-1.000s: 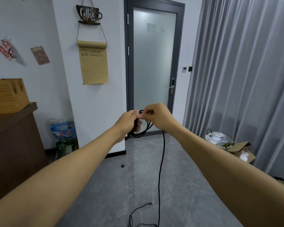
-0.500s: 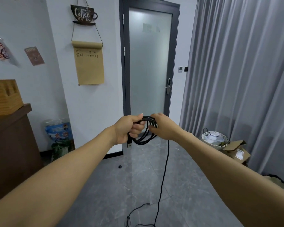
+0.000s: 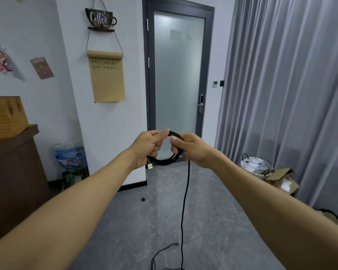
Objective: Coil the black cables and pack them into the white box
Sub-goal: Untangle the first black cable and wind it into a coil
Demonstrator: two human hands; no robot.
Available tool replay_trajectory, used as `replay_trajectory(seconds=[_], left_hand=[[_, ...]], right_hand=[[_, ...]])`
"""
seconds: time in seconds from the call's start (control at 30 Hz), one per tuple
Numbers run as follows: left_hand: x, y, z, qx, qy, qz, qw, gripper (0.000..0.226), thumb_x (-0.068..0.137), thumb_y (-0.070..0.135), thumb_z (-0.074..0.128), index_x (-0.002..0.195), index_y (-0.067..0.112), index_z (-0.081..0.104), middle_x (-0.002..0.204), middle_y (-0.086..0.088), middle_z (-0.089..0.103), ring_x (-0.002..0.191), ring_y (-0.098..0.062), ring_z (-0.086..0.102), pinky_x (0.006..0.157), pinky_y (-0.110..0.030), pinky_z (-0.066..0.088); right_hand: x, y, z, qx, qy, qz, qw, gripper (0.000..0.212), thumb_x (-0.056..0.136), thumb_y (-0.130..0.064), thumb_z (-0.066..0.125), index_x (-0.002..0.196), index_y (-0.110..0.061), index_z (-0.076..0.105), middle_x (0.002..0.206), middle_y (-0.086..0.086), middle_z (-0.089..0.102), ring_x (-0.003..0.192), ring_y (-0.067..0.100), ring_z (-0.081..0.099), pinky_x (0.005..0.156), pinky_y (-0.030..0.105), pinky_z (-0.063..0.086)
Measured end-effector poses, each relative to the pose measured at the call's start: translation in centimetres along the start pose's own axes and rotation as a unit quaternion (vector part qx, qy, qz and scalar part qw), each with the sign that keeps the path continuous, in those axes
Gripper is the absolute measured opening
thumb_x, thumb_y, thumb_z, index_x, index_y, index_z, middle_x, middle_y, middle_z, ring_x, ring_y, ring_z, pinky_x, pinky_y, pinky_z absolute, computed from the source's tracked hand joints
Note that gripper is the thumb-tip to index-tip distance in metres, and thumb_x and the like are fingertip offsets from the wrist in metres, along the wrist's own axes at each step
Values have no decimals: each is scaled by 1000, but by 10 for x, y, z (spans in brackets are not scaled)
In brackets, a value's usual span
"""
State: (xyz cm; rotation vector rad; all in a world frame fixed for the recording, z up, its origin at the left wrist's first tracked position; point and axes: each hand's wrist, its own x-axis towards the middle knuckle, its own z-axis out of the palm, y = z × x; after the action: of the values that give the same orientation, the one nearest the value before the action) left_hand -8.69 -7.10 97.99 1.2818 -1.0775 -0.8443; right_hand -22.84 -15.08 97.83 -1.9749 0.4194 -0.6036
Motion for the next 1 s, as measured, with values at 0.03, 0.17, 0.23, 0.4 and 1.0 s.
replay_trajectory(seconds=[0.03,0.17,0.23,0.4,1.0], left_hand=[[0,1,2,-1,4,5,1000,39,92,36,55,63,20,35,48,12,26,40,-3,19,36,-14,18],[-1,2,7,0,-39,-10,999,37,98,41,41,70,17,42,47,12,27,38,-2,19,36,-12,18],[-4,0,6,-8,-65,-25,998,39,99,42,36,70,16,43,48,11,28,39,-2,19,36,-12,18],[-3,-9,4,-4,-21,-12,1000,41,101,39,34,67,17,37,46,12,28,37,-3,18,35,-13,18],[9,-14,-53,29,334,-32,942,52,102,39,29,91,-4,55,81,-33,45,68,-47,51,65,-40,54]], right_hand=[[1,0,3,20,18,-1,1000,31,101,-28,38,75,-14,46,62,-1,43,43,4,25,40,16,20],[4,3,6,46,75,14,996,37,101,-35,33,71,-15,41,58,-2,27,42,5,19,40,18,15],[3,6,7,41,74,19,996,37,101,-36,33,72,-15,41,58,-2,26,44,6,18,43,22,15],[4,8,9,-20,86,26,996,38,100,-33,40,80,-4,56,59,5,48,38,4,29,39,15,25],[-7,31,-26,-278,247,33,928,11,88,-16,62,86,-11,72,83,0,69,73,14,62,67,27,52]])
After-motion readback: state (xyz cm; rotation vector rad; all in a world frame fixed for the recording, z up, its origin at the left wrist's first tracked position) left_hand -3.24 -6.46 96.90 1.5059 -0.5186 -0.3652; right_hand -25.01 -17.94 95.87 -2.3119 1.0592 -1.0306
